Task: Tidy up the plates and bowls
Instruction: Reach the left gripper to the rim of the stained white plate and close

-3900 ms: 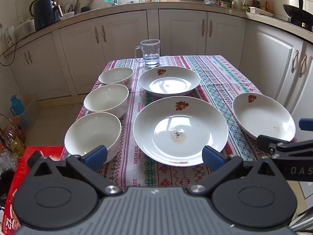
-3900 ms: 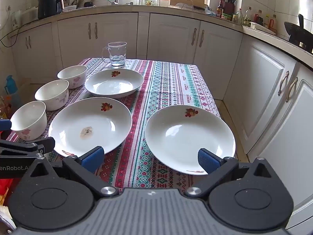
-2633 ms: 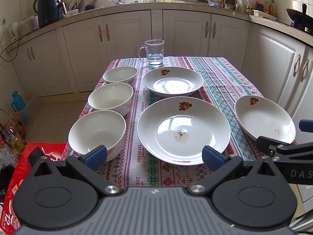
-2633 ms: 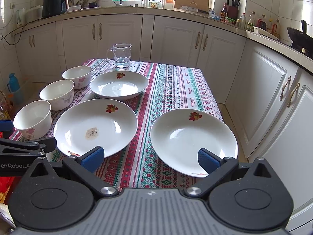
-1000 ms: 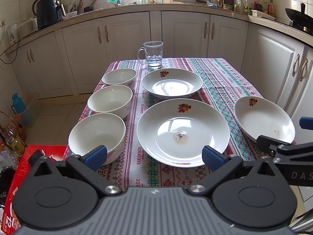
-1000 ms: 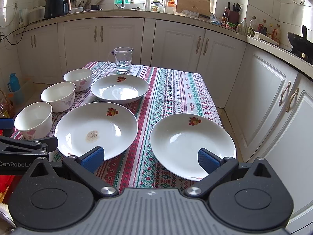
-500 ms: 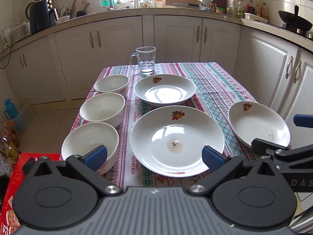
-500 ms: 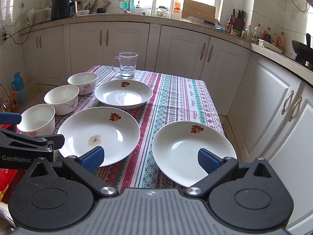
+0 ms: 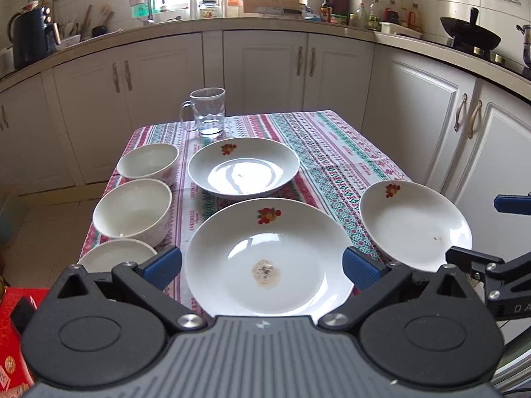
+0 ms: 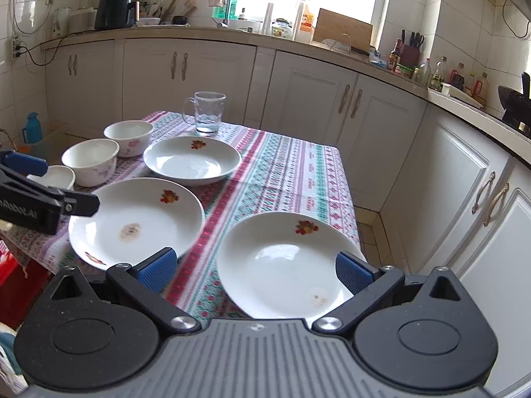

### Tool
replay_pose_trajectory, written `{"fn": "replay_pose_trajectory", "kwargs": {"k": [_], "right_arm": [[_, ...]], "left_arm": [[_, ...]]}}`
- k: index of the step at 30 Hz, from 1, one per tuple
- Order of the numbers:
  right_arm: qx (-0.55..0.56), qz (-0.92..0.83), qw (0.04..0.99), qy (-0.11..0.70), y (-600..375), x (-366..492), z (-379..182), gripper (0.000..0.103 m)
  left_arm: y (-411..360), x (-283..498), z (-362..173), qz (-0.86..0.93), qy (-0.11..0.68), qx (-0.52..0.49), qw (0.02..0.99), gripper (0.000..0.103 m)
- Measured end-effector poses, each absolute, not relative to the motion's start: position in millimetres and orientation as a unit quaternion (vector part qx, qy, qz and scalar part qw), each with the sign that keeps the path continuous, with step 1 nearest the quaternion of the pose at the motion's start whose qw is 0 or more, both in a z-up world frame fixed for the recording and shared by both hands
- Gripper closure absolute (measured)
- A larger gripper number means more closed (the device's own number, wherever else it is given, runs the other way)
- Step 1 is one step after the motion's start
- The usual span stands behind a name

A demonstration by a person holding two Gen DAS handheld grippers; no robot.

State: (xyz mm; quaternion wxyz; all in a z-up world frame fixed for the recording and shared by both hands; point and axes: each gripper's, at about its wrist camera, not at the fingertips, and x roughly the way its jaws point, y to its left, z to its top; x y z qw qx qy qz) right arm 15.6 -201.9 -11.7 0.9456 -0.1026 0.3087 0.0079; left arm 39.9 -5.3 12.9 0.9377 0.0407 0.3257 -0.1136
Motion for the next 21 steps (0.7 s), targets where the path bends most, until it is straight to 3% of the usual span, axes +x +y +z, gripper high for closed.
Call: {"fn": "replay_pose_trajectory", "kwargs": {"k": [11,21], "right_arm": [[-0.092,-0.002,0.93,0.355,-245,15,-52,0.0],[-0.058,0.013,0.917,0.395,-268,26,-90,0.0]], "left_arm": [[-28,61,0,-0.173,0.307,0.05,0.935,0.001],[-53,87,-11,-0.189,0.345,0.084,0.916,0.001]]}}
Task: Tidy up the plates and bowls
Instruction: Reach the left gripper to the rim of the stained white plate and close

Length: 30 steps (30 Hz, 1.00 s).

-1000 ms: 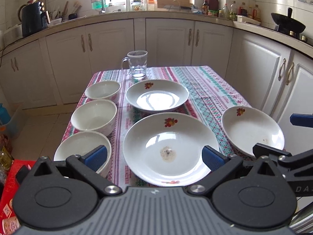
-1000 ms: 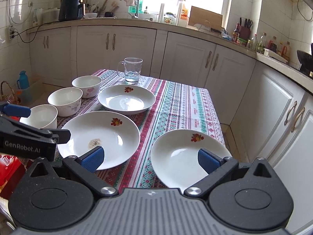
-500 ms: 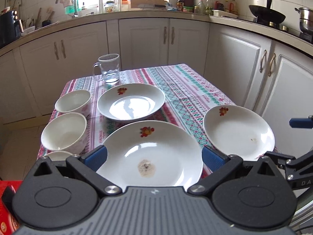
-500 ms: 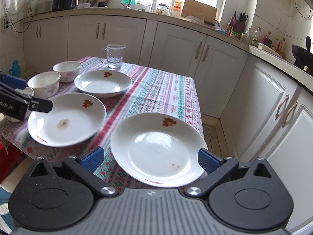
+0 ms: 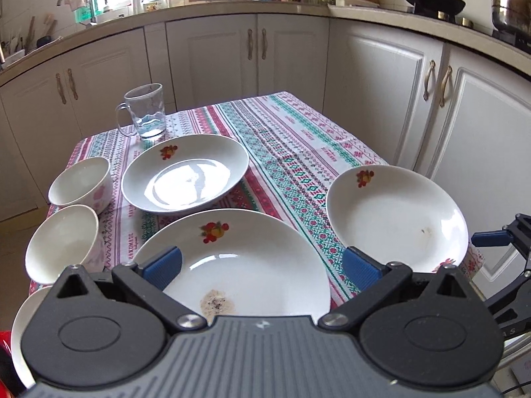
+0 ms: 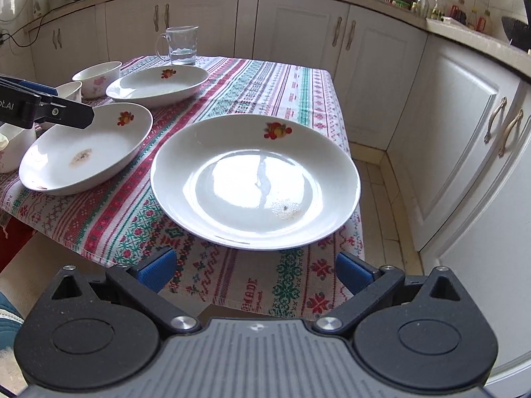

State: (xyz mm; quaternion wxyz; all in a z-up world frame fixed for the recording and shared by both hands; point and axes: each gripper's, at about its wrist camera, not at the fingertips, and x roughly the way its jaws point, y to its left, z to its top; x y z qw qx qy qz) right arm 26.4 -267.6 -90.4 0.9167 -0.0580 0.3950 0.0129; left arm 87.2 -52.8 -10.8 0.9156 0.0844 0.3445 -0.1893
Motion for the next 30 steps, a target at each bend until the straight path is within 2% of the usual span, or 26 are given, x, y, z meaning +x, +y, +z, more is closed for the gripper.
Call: {"fn": "replay_pose_trajectory", "kwargs": {"k": [10,30], "right_arm": [[-0.041,0.04,0.914,0.402,-281,47,-105,0.0],[-0.063,0.114,0.924,0.359,-306,45,-109,0.0]], "left_arm": [[-78,117,-17,-0.241,0.368,0.094,0.893,0.001],[-151,182,-32,-0.335,0.42,0.154,0.829,0.001]]}}
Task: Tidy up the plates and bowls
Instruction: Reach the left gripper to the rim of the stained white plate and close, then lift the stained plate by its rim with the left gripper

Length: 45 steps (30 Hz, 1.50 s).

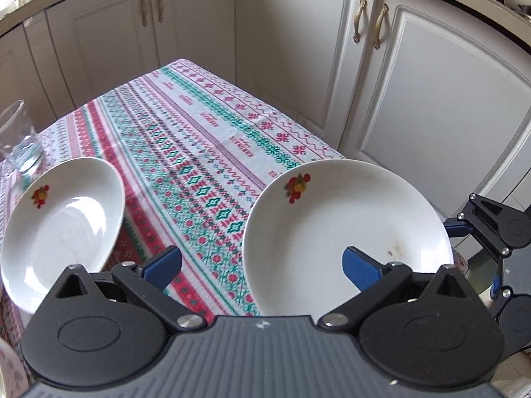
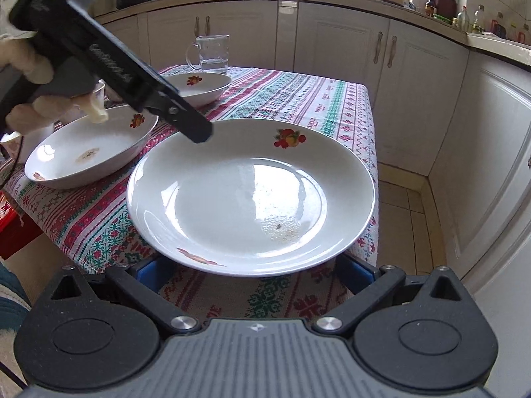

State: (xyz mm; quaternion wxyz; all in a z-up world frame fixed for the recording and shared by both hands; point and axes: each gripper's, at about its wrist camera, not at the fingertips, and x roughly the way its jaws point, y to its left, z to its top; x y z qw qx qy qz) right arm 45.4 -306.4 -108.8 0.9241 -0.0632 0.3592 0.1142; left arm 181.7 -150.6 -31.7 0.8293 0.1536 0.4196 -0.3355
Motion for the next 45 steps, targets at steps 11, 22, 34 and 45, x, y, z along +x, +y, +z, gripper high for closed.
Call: {"fn": "replay_pose_trajectory", "kwargs": {"k": [11,22,34,45], "right_arm": [[-0.071,0.14,0.928,0.339,-310,44,-113,0.0],[-0.075,0.148,0.924,0.344,-310,47,-111,0.0],[-0.076,0.142,0.921,0.354,-308,51,-110,0.0],[-0.092,0.145,0.917,0.36,-303,60,-101,0.0]], "left_arm": [[-183,213,-52,-0.378,0.477,0.155,0.779,0.018],[-198,225,-58,-0.4,0.491,0.158,0.757,0.03],[-199,223,-58,-0.414,0.48,0.169,0.755,0.032],[-186,231,-40,-0.414,0.463,0.155,0.768,0.032]]}}
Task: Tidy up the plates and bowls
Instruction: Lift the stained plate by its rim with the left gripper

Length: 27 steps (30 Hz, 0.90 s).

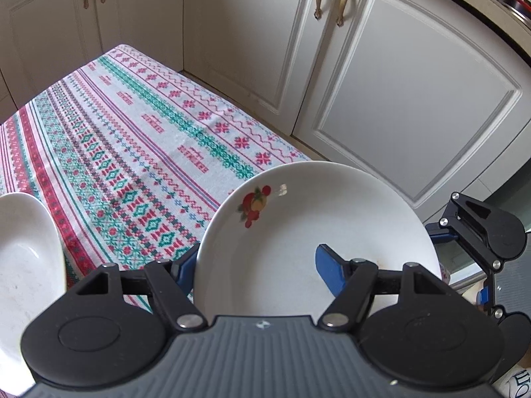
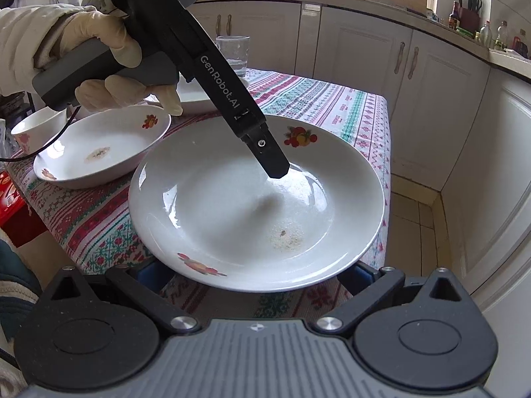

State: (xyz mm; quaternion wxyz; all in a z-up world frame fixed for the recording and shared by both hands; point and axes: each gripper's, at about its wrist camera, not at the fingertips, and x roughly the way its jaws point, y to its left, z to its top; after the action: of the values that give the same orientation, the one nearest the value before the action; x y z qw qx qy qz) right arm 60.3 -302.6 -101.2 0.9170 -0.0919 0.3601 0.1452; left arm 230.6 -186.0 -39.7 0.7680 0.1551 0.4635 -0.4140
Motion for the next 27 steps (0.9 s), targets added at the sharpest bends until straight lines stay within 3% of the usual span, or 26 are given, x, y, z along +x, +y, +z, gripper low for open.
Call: {"fn": "replay_pose_trajectory", "kwargs": {"k": [27], "right_arm": [[-0.091,0.153,0.906,0.384,-317,139,-107,0.0]], "left_arm": [[-194,303,-53,-0.387,0.458,0.139,0.788,0.032]]}}
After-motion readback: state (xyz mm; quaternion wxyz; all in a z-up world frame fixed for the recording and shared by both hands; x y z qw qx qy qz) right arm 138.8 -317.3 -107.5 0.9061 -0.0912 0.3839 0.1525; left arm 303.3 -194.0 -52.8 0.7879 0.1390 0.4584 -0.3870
